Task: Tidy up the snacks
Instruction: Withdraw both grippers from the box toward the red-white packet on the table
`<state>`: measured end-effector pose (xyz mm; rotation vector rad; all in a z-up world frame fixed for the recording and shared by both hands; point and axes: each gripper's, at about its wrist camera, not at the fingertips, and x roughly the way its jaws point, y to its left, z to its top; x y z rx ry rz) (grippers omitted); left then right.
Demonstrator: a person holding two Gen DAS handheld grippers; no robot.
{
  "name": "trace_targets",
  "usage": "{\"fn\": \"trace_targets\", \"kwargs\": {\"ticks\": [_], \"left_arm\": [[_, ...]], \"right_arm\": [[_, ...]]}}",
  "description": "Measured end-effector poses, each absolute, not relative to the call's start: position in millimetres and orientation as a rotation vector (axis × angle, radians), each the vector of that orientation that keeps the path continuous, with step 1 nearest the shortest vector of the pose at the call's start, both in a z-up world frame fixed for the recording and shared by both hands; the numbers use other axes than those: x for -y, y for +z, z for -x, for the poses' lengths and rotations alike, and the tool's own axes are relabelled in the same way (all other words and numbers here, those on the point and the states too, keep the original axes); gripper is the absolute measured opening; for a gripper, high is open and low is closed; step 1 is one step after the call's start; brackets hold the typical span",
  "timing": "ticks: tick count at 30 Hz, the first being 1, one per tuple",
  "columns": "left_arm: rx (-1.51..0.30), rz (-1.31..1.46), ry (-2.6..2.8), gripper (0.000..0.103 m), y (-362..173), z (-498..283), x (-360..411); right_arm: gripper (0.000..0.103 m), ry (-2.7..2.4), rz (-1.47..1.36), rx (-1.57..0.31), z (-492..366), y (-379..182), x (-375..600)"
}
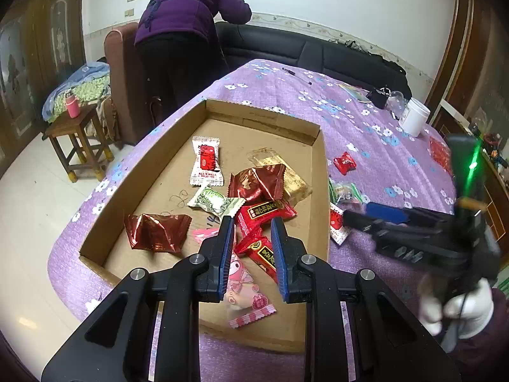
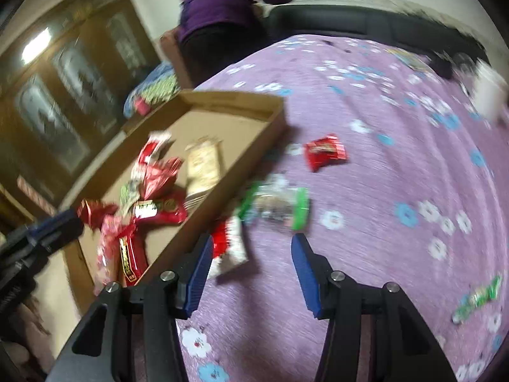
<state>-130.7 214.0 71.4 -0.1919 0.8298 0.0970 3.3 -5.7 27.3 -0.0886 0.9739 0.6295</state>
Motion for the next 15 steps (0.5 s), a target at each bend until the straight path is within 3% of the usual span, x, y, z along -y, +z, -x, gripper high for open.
{"fn": "trace_targets", "kwargs": {"ticks": [6,7,9,15], "left_arm": [[-0.845,0.218,0.087,0.022,67,129,-216],[-0.849,0.221,0.084,0.022,67,128,-215],[-0.852,0.222,0.078,0.022,66,129,-213],[-0.858,0.232,0.041,0.022,65,128,-206]], "right_arm": [[0.053,0.626,0.257,-0.950,-3,9,-30],[0.041,0.627,0.263,-0.944,-4,8,-31],[0.032,0.643,0.244,-0.945,-4,9,-29],[0.022,0.582,0.175,-0.961,0,15,4]]}}
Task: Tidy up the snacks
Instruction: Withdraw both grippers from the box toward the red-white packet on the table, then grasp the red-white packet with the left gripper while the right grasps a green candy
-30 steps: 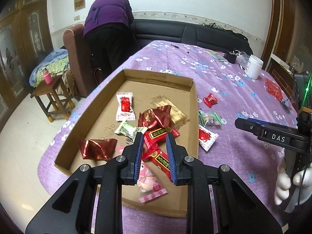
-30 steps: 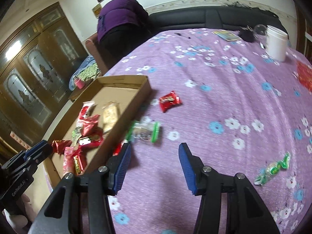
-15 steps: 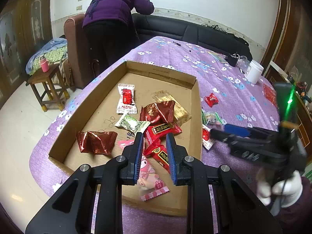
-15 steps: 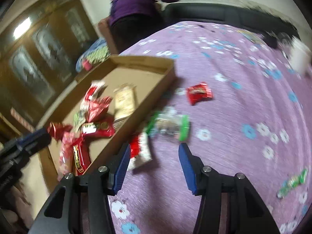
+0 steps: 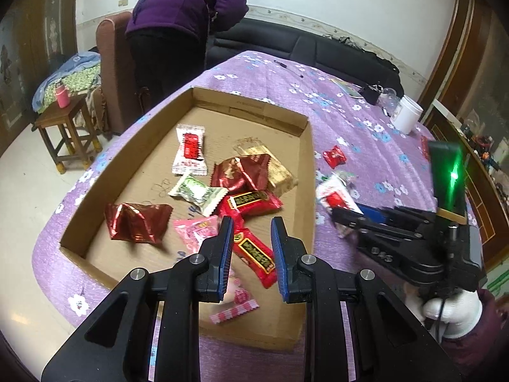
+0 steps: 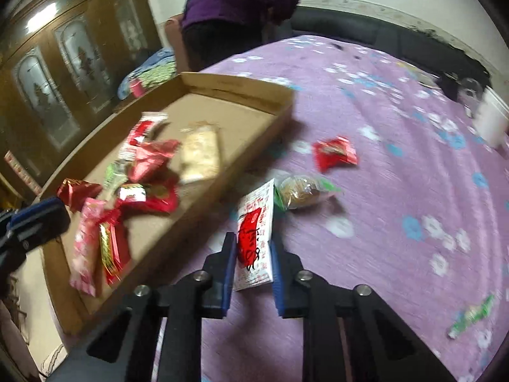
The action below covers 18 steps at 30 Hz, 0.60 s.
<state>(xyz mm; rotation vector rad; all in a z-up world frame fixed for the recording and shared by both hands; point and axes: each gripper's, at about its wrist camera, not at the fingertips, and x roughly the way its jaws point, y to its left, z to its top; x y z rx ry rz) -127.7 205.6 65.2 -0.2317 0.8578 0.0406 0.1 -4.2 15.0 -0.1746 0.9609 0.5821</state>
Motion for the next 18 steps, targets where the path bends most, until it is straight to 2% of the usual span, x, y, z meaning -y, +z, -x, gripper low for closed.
{"fn": "trace_targets", "kwargs": {"ticks": [8,11,13,15,18], "left_arm": [[-0.860,0.259,-0.062,0.022,67,124,-191],[-0.866,0.265,-0.118,0.022,67,122,-181],[-0.876,0.265,-0.155,0.022,67,120,-172],[-0.896,0.257,-0.201,0.022,66,116,-159],[-0.936,0.241,-0.266,0.022,60,113,-135]], "right_arm": [[0.024,0.486,0.048,-1.035,14,20,103],[0.038,0.505,-0.016,-1.026,25,28,136],[0.053,0.487,-0.061,-0.991,30,37,158],[0.057,0.461,-0.082,-0.954,30,44,173],[0.057,0.398,-0.096,-0.936,26,48,188]]}}
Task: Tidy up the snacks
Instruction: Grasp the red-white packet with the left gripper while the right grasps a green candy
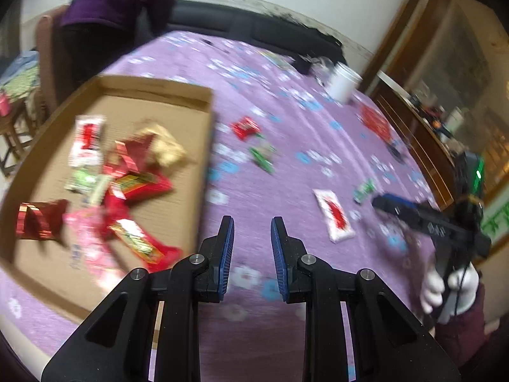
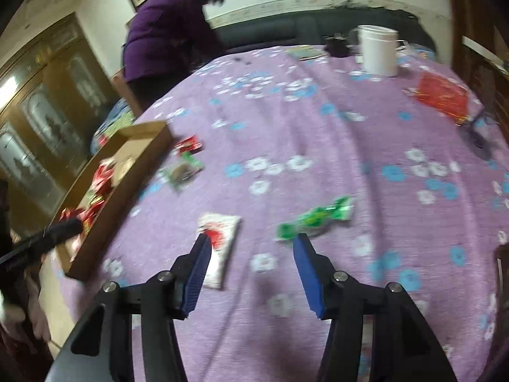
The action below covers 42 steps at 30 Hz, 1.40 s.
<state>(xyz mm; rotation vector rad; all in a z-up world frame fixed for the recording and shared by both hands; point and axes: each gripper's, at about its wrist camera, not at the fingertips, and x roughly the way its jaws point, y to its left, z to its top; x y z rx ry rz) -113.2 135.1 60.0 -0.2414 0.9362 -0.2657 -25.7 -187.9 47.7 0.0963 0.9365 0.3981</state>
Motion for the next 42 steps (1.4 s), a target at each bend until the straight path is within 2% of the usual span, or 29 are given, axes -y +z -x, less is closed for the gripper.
{"fn": "trace_targets", "kwargs": {"ticks": [14,17,18,19,20,21,22,23,26,29,32,35,37,42], "left_arm": [[-1.106,0.130,-0.347,0.022,15,93,-62],[-1.090,0.113,-0.341,0.026,15,93,-60],[-1.089,0.116,-0.339,0.026,14,93,-61],[-1.087,0.122,-0.341,0.028,13,91,-60],[-1.083,0.139,-0.349,0.030,12,91,-60],[-1.077,0.161,-0.368,0.040,12,91,-61],[-1.070,0.187,-0.399,0.053,12,92,-61],[-1.064,0.199,-0.423,0.066,11,91,-59],[-1.048,0.169,-0.461,0.084,12,93,-47],[-1.047,0.092,-0.468,0.090,12,97,-35],[-1.064,0.056,-0.482,0.092,12,99,-31],[-1.102,0.161,-0.484,0.092,13,89,-42],[-1.113,0.209,-0.469,0.086,15,81,-47],[-1.091,0.161,-0.427,0.084,17,63,-33]], "right_arm": [[0.057,0.256,-0.250,-1.018,-22,21,205],[0.057,0.228,-0.225,-0.994,-28,19,201],[0.054,0.224,-0.217,-0.985,-29,19,201],[0.045,0.218,-0.210,-0.973,-30,18,201],[0.038,0.205,-0.194,-0.961,-30,17,201],[0.027,0.185,-0.169,-0.951,-29,16,201],[0.024,0.172,-0.152,-0.942,-29,16,203],[0.023,0.175,-0.157,-0.939,-29,15,206],[0.020,0.187,-0.186,-0.941,-29,15,212],[0.020,0.192,-0.193,-0.941,-28,15,213],[0.020,0.198,-0.213,-0.941,-27,14,215],[0.020,0.204,-0.249,-0.943,-25,14,221],[0.020,0.214,-0.279,-0.948,-27,13,225],[0.020,0.217,-0.289,-0.947,-26,13,225]]}}
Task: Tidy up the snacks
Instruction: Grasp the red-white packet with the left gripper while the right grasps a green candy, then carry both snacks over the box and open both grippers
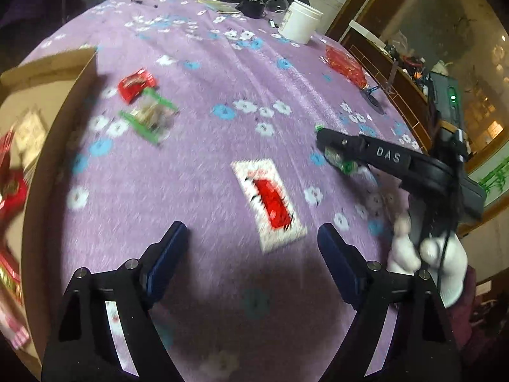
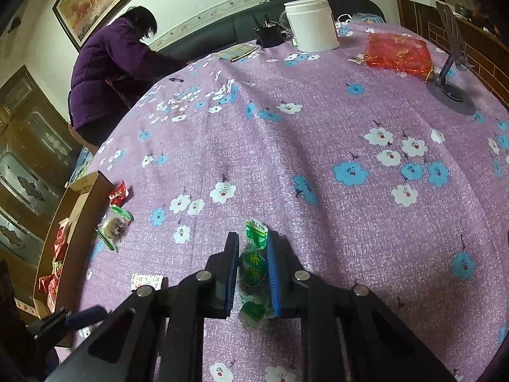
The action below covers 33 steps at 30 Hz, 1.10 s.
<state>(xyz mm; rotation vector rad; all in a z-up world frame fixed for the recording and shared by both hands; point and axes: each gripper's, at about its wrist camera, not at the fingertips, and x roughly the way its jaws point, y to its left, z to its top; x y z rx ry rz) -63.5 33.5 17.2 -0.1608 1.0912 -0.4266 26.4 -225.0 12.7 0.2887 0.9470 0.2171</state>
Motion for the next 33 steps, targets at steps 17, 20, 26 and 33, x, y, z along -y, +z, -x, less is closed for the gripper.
{"fn": "trace_targets", "kwargs": {"ticks": [17,20,26,33], "left_arm": [[-1.017,0.038,-0.373,0.030,15,47,-21],[-0.995,0.095,-0.376,0.030,25,54,-35],[-0.941,0.182,-0.349,0.030,47,67,-71],[-0.885,0.245,-0.273,0.030,61,79,-117]], "right_arm": [[0.020,0.213,-0.242,-0.873,-19,24,220],[0.020,0.232,-0.237,-0.844,-16,30,218],[0.020,0.251,-0.238,-0.831,-14,32,216],[0.020,0.239,-0.216,-0.828,-14,31,212]]}}
